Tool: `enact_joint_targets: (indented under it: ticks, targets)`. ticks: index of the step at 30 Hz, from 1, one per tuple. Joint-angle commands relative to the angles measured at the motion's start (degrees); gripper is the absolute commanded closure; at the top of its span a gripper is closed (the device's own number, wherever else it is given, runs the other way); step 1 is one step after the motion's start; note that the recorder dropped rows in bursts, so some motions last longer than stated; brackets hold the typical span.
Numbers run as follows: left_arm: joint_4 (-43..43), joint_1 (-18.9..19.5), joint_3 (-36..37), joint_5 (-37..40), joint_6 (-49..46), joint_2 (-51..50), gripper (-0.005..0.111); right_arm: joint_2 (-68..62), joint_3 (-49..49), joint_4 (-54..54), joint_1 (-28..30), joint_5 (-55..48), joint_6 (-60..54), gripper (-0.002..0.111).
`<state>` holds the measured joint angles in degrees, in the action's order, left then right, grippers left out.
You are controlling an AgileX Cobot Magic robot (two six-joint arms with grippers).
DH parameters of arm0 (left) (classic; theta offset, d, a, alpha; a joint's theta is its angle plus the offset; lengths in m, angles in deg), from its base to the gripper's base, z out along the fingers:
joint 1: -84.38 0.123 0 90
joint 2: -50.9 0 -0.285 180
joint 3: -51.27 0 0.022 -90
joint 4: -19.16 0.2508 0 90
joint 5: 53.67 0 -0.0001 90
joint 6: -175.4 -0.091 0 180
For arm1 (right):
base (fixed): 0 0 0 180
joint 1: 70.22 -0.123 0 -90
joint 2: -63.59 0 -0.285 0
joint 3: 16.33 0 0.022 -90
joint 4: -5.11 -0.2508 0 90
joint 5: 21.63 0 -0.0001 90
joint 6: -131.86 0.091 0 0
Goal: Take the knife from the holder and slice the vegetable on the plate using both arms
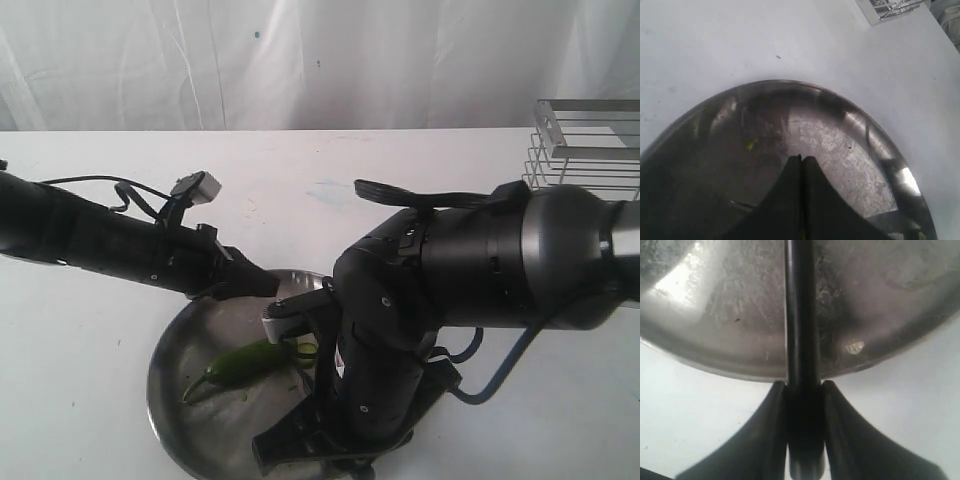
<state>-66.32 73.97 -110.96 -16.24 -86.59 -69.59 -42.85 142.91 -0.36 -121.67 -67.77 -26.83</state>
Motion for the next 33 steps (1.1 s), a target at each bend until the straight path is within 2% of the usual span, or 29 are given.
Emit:
enact_joint_targets:
  ticks: [1, 17, 26, 33]
  targets:
    - [-0.65, -1.67, 0.35, -0.66, -0.93, -0.65, 0.106, 0.21, 0.17, -0.03, 0.11, 0.01, -1.06, 0.108]
    - [2.13, -2.38, 0.35, -3.67, -1.98, -2.05, 0.106, 0.21, 0.17, -0.03, 0.11, 0.42, -1.06, 0.108]
    - [3.81, -2.38, 1.68, -8.62, -1.98, -2.05, 0.107, 0.21, 0.17, -0.03, 0.11, 1.5, -0.49, 0.108]
    - [4.27, -2.38, 2.13, -6.89, -1.76, -2.05, 0.107, 0.21, 0.17, 0.32, 0.11, -0.01, -0.49, 0.108]
